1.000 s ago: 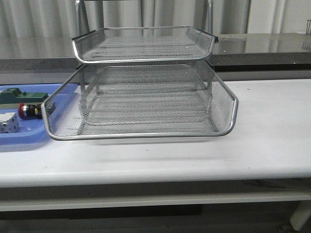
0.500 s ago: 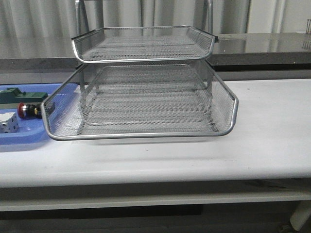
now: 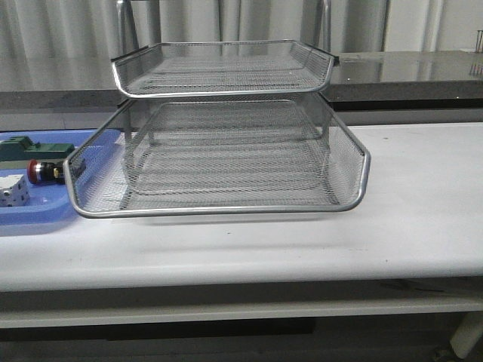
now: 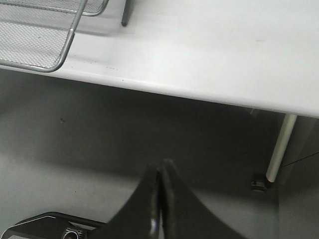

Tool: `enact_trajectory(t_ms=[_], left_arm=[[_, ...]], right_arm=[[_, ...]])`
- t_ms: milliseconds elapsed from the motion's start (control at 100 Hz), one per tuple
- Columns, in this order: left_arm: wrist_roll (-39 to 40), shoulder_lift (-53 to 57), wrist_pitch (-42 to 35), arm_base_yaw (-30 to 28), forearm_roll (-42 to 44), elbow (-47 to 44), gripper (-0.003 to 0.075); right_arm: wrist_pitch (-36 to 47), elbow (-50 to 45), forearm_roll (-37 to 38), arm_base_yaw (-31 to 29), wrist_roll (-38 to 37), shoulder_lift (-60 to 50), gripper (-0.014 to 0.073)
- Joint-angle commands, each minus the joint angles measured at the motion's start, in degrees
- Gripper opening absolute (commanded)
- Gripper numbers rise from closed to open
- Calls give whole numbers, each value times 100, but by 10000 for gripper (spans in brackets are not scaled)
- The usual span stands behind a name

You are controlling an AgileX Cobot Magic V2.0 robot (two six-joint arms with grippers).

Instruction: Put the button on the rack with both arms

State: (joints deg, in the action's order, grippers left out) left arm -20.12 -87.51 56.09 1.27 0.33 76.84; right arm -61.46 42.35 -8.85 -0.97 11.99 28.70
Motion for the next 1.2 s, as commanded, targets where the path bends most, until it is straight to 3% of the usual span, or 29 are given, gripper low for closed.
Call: enact_trajectory(t_ms=[0, 430, 890, 1190], left_arm=[[-88, 178, -303, -14, -33, 199, 526], [-1587, -596, -1129, -3, -33, 343, 552], [-2319, -2329, -847, 7, -66, 2086, 552], [-2633, -3266, -757, 323, -2, 3021, 552]], right_arm=[[358, 181, -4, -1, -16, 21, -71], [354, 181, -4, -1, -16, 21, -71], [354, 181, -4, -1, -16, 21, -71], [354, 181, -4, -1, -16, 21, -71]])
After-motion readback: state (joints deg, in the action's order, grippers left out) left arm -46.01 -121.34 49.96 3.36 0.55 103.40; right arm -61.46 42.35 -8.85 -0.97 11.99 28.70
